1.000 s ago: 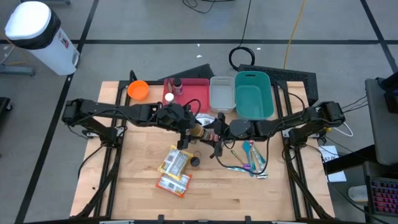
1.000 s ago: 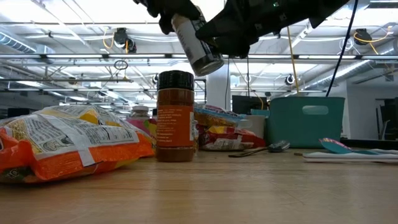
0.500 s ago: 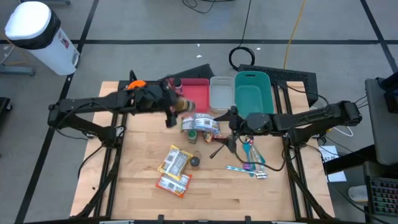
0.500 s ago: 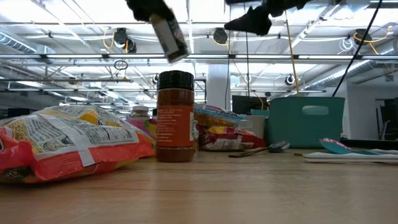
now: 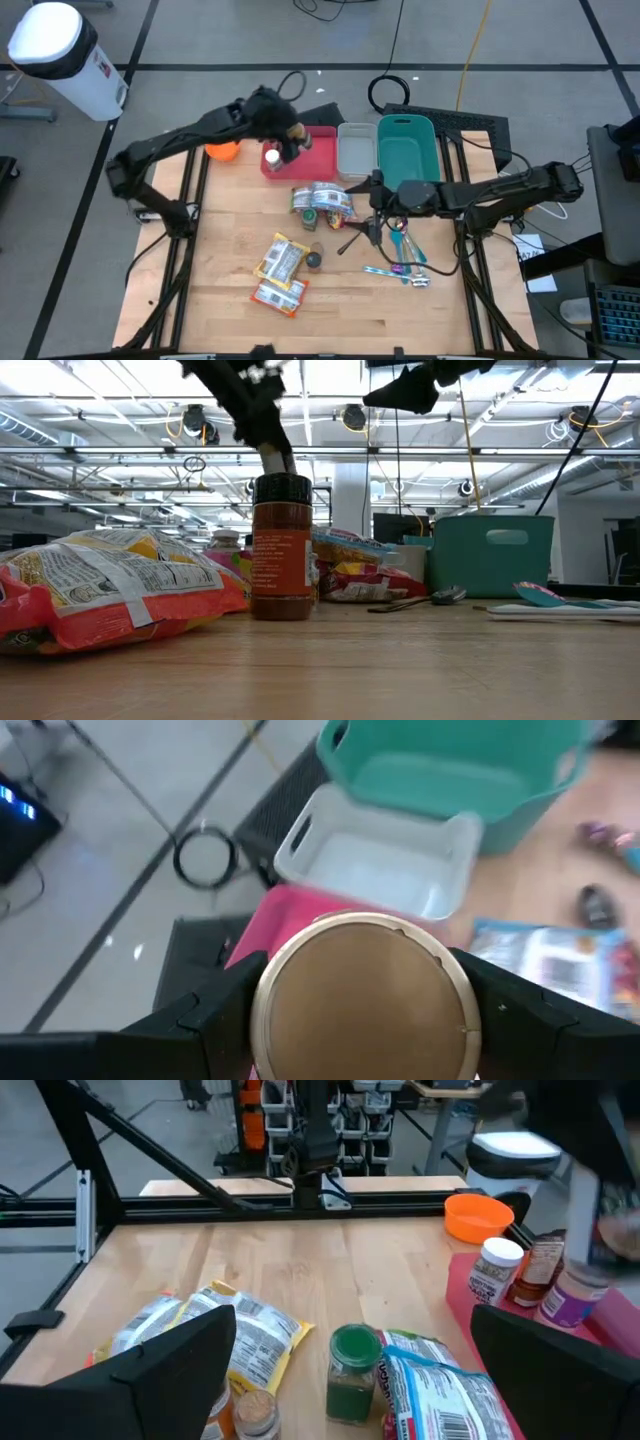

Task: Pick & Place Food Item
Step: Put the gold seasoning bottle into the red bin

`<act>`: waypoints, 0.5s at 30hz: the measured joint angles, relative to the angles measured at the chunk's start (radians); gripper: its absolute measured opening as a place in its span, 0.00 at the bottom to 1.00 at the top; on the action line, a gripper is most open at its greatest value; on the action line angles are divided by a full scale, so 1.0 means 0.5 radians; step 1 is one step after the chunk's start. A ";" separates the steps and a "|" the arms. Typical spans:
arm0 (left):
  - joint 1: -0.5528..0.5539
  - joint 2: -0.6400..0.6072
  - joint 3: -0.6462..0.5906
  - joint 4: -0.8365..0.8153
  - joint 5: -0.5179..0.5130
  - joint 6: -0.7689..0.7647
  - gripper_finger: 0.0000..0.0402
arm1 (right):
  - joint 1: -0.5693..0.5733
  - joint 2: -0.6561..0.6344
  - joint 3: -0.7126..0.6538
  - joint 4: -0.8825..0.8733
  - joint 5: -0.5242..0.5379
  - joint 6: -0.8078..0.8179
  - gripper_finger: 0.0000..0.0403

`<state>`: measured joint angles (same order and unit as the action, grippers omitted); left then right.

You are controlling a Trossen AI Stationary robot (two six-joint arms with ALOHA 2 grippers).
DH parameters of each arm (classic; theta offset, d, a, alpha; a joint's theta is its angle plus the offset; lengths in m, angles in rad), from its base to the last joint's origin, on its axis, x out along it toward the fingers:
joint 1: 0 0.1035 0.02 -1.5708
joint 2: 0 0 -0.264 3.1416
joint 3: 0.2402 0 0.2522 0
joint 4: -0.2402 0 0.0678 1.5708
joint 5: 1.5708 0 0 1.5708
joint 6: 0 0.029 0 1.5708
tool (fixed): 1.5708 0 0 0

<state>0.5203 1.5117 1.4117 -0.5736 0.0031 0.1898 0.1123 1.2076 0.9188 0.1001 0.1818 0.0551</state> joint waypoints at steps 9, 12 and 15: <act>0.181 0.529 0.235 -0.009 0.088 0.042 0.68 | -0.001 0.033 0.000 -0.002 0.000 -0.053 0.98; 0.247 0.638 0.236 0.008 0.175 0.015 0.68 | -0.001 0.033 0.000 -0.001 0.000 -0.053 0.99; 0.325 0.721 0.237 0.008 0.259 -0.044 0.68 | -0.001 0.033 0.000 -0.002 0.000 -0.067 0.99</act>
<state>0.6826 1.8722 1.5299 -0.5694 0.1326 0.1680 0.1120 1.2240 0.9188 0.0994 0.1818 0.0218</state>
